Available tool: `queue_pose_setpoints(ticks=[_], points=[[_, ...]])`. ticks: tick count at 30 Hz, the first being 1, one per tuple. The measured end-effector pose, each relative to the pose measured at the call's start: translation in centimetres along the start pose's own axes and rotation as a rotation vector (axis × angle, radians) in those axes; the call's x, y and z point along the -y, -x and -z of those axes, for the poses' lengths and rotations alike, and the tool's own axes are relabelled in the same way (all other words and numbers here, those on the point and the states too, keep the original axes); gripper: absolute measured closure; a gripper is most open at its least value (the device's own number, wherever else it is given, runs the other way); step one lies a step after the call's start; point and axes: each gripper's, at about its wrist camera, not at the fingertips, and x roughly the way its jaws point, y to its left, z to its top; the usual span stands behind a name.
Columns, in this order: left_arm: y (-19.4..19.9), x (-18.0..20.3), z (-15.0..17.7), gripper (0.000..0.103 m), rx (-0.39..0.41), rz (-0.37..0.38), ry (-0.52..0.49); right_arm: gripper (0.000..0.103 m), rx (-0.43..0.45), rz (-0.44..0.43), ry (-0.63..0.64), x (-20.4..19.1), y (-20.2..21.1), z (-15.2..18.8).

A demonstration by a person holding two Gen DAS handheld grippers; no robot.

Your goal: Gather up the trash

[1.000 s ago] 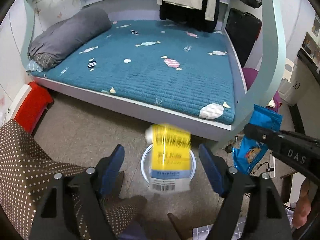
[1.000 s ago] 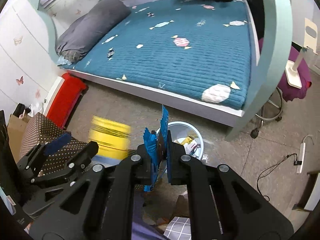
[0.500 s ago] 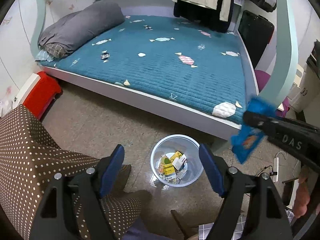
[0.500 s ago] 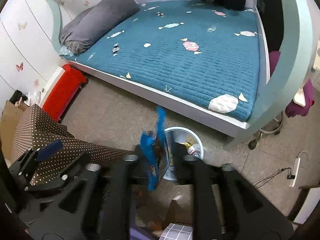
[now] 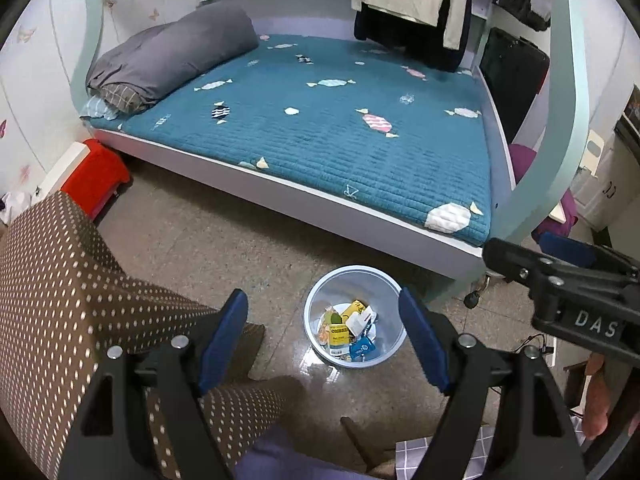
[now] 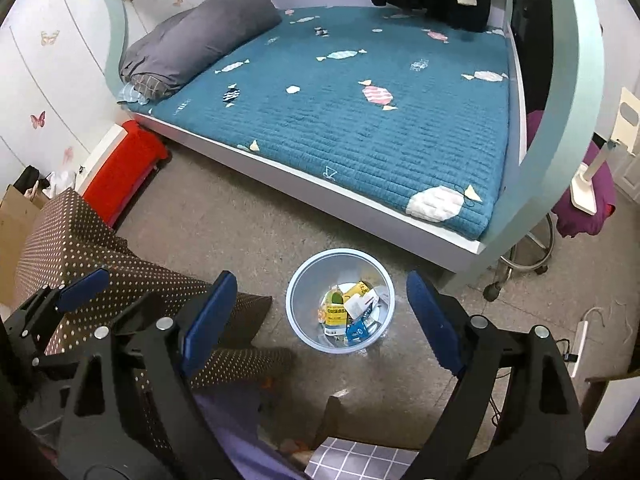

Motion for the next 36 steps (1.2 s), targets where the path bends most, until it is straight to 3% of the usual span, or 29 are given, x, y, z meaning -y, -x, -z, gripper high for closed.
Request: queue_pose_setpoints(ticks=[8,13,25,36], points=[[5.0,-0.6,2.8,0.023,0.087,-0.011,0.053,0.017,0.068,0.001,0.083,-1.3,3.9,2.9],[9.1,-0.8,5.2,0.02,0.171,-0.064,0.087,0.017,0.125,-0.025,0.147,-2.8,6.9,5.0],[18.9,-0.6,12.2,0.013,0.354,-0.178,0.214,0.017,0.286,-0.189,0.288,-5.8,14.3,10.0],[25.9,2.4,17.0,0.012,0.524,-0.313,0.274,0.017,0.404,-0.318,0.347,-6.1,18.8,12.7]])
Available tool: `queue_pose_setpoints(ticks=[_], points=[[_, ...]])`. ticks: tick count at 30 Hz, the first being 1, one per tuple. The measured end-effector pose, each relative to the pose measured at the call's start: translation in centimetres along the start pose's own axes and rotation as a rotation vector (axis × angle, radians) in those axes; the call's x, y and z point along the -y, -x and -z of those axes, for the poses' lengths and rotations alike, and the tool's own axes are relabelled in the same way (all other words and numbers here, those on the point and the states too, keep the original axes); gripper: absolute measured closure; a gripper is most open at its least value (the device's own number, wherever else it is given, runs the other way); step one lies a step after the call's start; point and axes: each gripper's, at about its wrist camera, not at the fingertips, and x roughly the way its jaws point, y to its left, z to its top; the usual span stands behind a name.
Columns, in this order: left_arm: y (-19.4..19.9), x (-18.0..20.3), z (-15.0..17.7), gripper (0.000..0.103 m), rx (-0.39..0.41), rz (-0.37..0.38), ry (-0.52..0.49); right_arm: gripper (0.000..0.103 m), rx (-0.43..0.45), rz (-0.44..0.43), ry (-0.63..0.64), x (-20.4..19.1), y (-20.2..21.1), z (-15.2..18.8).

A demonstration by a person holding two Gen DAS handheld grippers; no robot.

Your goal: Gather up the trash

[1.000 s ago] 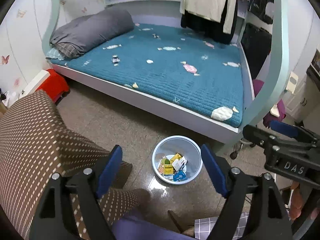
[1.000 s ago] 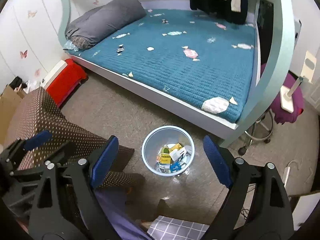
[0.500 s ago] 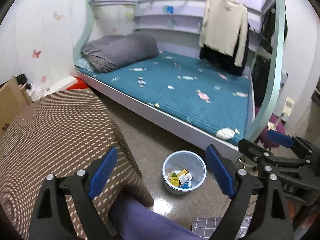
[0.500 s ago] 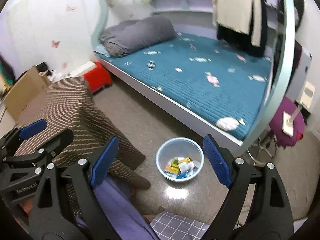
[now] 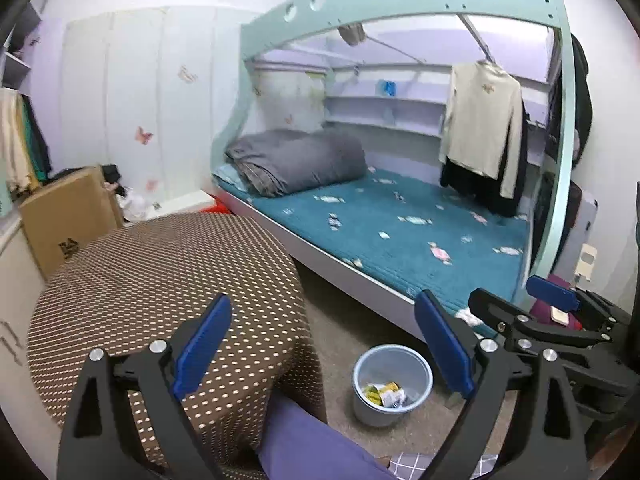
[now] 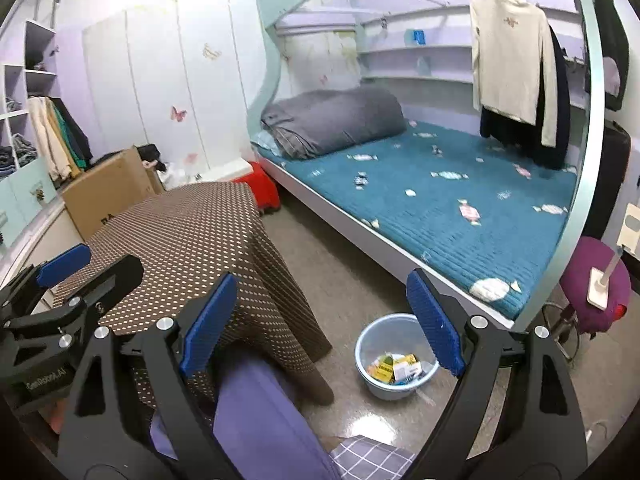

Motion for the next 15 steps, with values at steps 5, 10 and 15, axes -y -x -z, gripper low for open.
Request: queue_pose_setpoints(ticks=[5,10,15], points=[[3.5,-0.7,-0.1,0.011,0.079,-0.041,0.035,0.017,0.075,-0.048,0.037,-1.2,2.3,-0.4],[5.7,-1.0,-0.2,0.009,0.132,-0.078,0.054,0.017,0.128,-0.074,0.078,-2.0,3.8,-0.7],[7.0,-1.3,-0.1,0.009,0.147,-0.105,0.055,0.017,0.152,-0.076,0.109,-2.6,4.2,-0.7]])
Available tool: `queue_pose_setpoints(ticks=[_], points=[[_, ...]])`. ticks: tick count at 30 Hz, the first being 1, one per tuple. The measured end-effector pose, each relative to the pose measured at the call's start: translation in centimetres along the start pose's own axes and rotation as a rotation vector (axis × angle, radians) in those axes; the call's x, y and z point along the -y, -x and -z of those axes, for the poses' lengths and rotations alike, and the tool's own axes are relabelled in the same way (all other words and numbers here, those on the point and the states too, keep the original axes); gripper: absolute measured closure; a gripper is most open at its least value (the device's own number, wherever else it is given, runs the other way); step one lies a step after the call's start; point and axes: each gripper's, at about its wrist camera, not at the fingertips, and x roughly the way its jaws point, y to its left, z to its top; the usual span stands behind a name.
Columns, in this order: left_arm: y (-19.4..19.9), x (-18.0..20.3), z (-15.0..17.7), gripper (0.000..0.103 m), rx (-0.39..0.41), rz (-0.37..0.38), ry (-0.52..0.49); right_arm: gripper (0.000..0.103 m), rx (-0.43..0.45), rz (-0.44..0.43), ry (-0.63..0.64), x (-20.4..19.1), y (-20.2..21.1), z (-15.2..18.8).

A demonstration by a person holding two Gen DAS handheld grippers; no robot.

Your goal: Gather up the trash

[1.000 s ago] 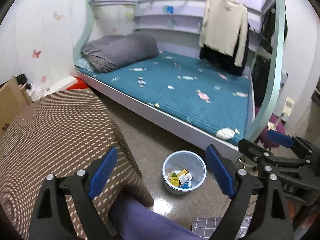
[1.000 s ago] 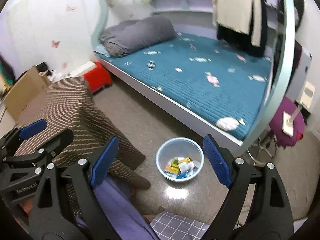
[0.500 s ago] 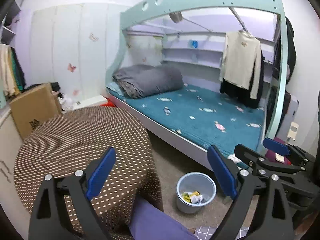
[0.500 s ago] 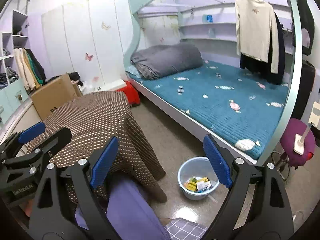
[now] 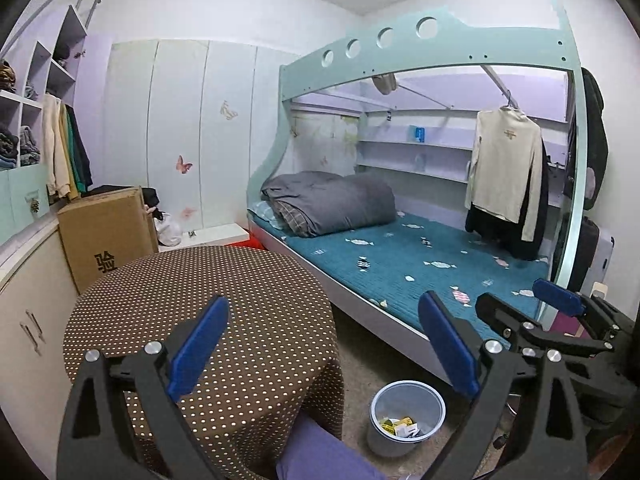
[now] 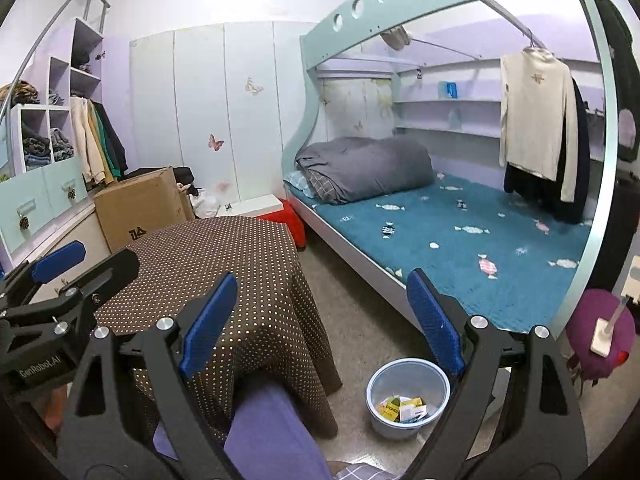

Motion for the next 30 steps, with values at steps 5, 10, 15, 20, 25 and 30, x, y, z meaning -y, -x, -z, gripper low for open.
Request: queue_pose_setpoints(ticks=[5,10,15,20,25,30], points=[[0.0,-0.1,-0.1,0.009,-0.006,-0.002,0.005,0.017,0.006,0.007,0.019,-0.2,0.0,0.0],[-0.6,-0.3,0.1,0.009,-0.023,-0.002,0.012,0.017,-0.002,0.025,0.028,-0.5,-0.2,0.2],[-1.4,-0.3,0.2,0.009,-0.04,0.001,0.017,0.017,-0.013,0.036,0.028,-0.5,-0.6,0.3],[-2.0,-0.1,0.2,0.009,-0.053,-0.005,0.019,0.017,-0.021,0.048,0.031,-0.3,-0.8,0.4],[-2.1,0.1,0.1,0.009,-0.054,-0.014,0.012,0.017,-0.027,0.048,0.029,-0.2,-1.0,0.6],[-2.1,0.3,0.2,0.009,-0.055,-0.015,0.012,0.017,-0.03,0.042,0.026,-0.1,-1.1,0.6]])
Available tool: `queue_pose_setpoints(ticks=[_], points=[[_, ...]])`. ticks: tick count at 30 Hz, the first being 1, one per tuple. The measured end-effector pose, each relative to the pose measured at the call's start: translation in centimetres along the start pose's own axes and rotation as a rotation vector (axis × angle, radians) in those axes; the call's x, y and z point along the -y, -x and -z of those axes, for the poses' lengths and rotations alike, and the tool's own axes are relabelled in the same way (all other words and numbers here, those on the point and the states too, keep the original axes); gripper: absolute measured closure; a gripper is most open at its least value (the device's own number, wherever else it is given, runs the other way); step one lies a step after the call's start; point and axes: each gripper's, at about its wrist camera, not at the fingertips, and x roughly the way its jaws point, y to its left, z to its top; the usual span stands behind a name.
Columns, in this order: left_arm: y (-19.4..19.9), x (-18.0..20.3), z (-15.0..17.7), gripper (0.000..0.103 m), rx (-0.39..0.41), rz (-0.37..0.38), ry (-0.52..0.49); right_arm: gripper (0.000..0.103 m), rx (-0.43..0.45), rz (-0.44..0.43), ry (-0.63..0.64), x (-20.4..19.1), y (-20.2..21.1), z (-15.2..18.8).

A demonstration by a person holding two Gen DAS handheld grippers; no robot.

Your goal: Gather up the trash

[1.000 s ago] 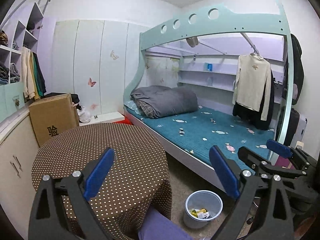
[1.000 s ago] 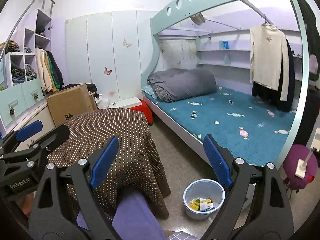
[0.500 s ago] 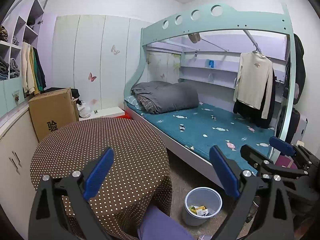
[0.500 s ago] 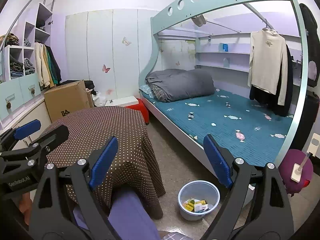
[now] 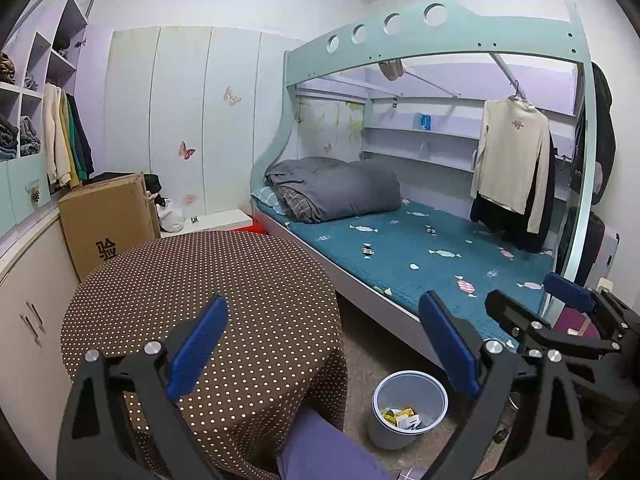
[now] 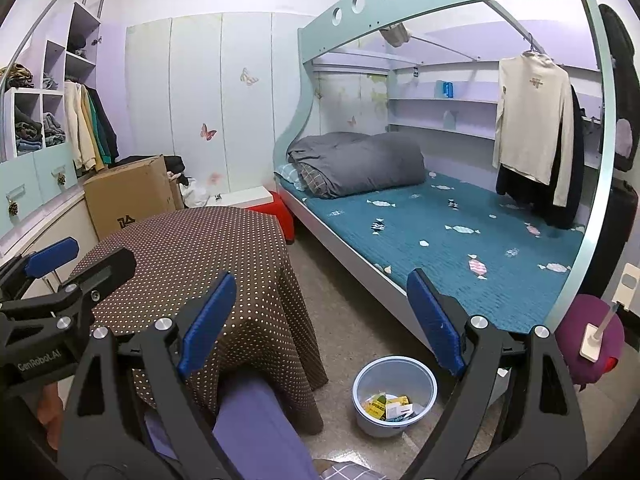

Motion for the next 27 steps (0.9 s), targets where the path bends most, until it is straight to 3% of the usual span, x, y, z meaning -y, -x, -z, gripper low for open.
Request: queue_pose_setpoints(ticks=[27], points=[[0.66,0.13,0.36,0.009,0.008,-0.005,-0.002,0.017,-0.005,-0.006,0.0,-0.32,0.21,0.27]])
